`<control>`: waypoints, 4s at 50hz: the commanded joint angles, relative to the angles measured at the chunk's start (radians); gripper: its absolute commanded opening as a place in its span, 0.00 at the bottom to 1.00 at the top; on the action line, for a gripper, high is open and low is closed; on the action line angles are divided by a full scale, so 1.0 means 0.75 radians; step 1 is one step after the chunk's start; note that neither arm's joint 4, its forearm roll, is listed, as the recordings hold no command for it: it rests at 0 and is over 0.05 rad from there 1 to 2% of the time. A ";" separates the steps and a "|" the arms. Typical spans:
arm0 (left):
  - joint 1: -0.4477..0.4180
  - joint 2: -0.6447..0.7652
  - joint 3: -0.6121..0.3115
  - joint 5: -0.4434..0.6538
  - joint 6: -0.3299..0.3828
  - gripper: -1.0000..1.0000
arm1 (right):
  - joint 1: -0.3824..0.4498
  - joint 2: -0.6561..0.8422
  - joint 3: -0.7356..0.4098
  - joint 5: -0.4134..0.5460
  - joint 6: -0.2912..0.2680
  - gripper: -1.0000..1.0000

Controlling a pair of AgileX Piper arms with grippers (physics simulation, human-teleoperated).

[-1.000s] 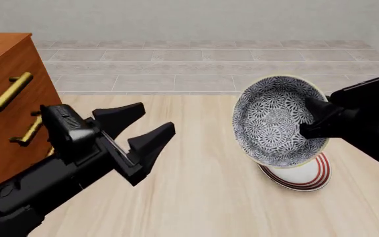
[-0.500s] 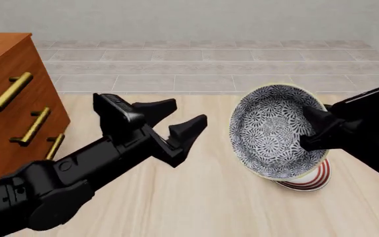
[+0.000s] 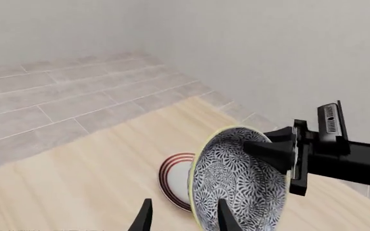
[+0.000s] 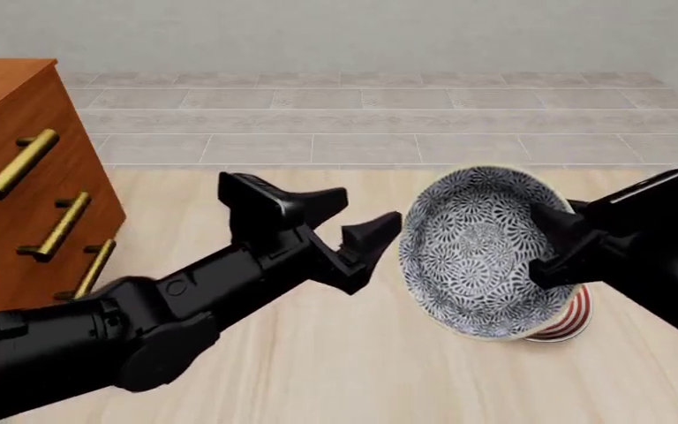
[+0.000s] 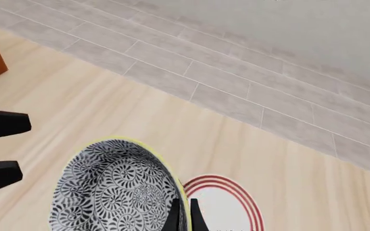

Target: Put the bowl on top of the cabinet.

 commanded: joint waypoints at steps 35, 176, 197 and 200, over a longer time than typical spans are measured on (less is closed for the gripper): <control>-0.042 0.310 -0.087 -0.082 -0.121 1.00 | 0.135 -0.166 0.028 0.116 -0.001 0.00; 0.353 -0.010 0.007 0.160 0.155 0.00 | 0.475 -0.372 -0.129 0.243 0.060 1.00; 0.483 -0.161 -0.191 0.626 0.174 0.00 | 0.481 -0.364 -0.120 0.235 0.062 1.00; 0.512 -0.193 -0.218 0.713 0.155 0.00 | 0.482 -0.361 -0.118 0.232 0.063 1.00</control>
